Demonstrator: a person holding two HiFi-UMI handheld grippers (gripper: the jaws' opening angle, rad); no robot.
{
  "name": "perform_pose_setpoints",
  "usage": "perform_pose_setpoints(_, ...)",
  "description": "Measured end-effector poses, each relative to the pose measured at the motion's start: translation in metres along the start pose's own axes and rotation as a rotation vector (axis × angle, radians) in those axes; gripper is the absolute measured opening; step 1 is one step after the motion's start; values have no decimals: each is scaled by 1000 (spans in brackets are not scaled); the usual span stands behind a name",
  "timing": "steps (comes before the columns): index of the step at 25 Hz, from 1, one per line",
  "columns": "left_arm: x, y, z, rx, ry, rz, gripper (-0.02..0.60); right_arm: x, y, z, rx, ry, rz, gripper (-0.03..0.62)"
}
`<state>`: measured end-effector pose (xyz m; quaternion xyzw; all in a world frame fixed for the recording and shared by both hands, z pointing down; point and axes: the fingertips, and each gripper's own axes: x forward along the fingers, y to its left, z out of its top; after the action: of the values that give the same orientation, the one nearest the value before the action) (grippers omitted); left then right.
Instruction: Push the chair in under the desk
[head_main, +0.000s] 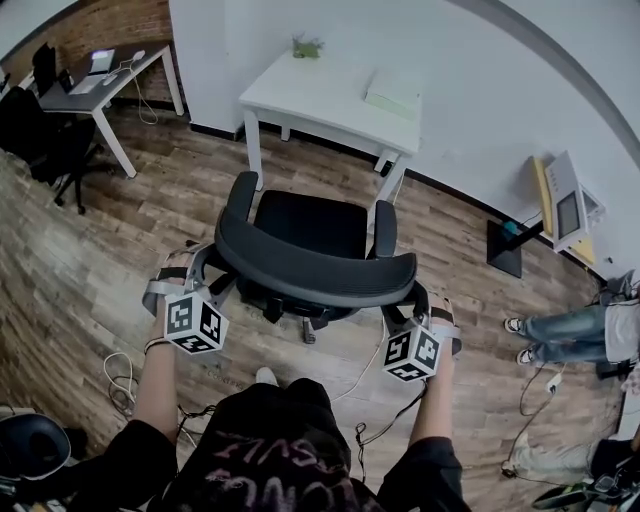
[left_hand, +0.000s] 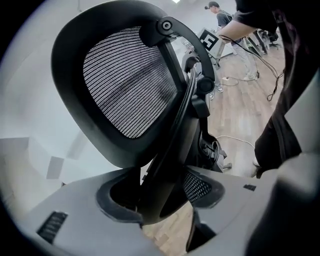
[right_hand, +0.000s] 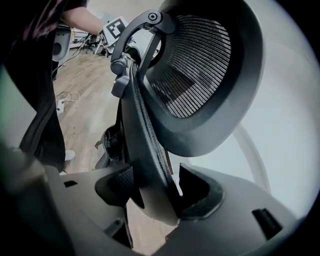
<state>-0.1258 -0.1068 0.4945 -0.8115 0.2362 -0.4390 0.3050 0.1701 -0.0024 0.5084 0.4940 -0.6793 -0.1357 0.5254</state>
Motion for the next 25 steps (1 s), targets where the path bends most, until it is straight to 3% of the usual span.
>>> perform_pose_setpoints(25,114,98,-10,2,-2,-14,270,113,-83,18,0,10,-2,268)
